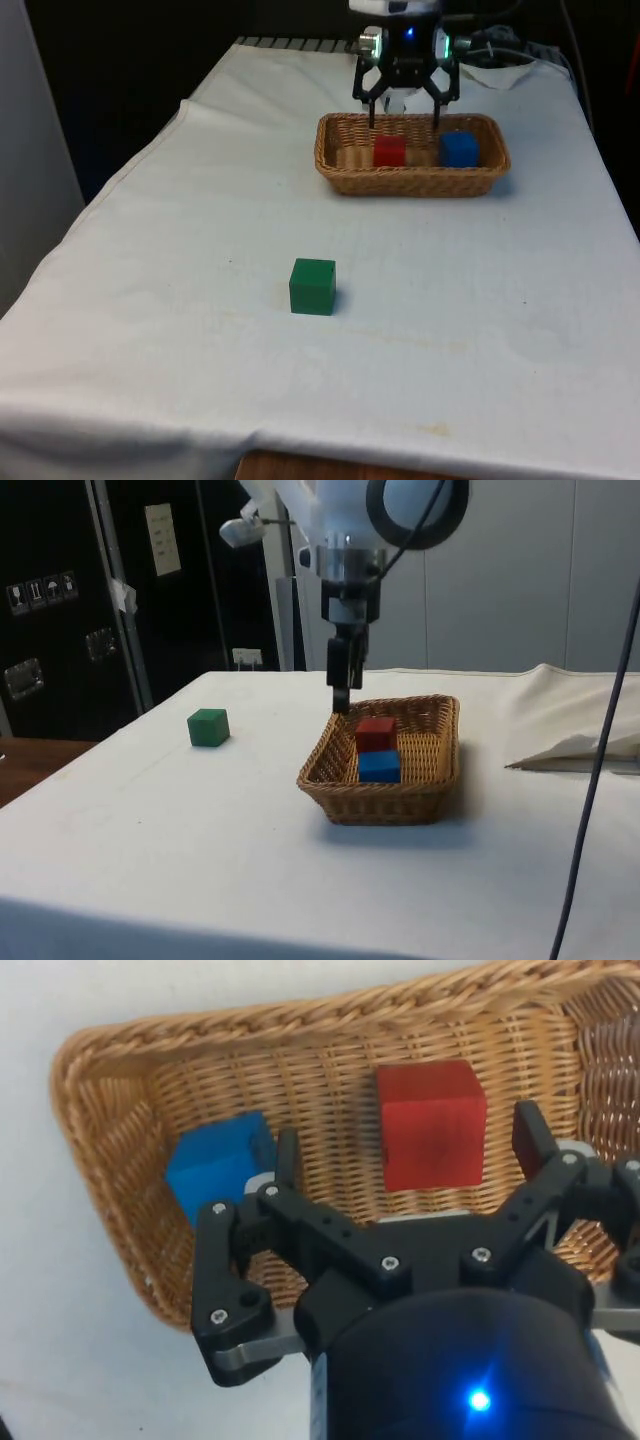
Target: Pick up exactly two blocks and place them into the basket.
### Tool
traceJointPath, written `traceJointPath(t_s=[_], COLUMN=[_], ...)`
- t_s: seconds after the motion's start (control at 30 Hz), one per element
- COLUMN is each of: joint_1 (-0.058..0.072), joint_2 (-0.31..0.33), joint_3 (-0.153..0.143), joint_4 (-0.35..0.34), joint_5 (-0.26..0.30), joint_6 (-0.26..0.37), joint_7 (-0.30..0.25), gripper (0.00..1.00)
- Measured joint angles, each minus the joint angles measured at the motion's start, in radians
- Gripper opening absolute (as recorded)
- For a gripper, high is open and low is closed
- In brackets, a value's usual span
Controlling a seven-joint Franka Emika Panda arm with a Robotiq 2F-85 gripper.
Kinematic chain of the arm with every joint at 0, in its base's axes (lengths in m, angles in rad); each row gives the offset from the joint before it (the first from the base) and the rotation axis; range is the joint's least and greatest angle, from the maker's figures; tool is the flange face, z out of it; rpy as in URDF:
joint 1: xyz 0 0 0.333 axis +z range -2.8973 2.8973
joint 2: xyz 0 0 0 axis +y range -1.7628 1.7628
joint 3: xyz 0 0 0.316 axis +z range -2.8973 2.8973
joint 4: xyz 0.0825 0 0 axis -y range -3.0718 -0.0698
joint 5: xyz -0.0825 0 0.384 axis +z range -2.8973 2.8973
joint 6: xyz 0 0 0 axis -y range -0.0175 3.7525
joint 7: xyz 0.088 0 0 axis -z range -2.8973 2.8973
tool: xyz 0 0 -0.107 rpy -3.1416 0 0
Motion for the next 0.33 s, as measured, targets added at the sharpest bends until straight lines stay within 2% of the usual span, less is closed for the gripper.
traceJointPath(t_s=[0.33], joint_1=[0.004], joint_2=[-0.035], joint_3=[0.023], joint_4=[0.066], joint_5=[-0.021], joint_6=[-0.086], joint_7=[0.066], gripper=[1.0])
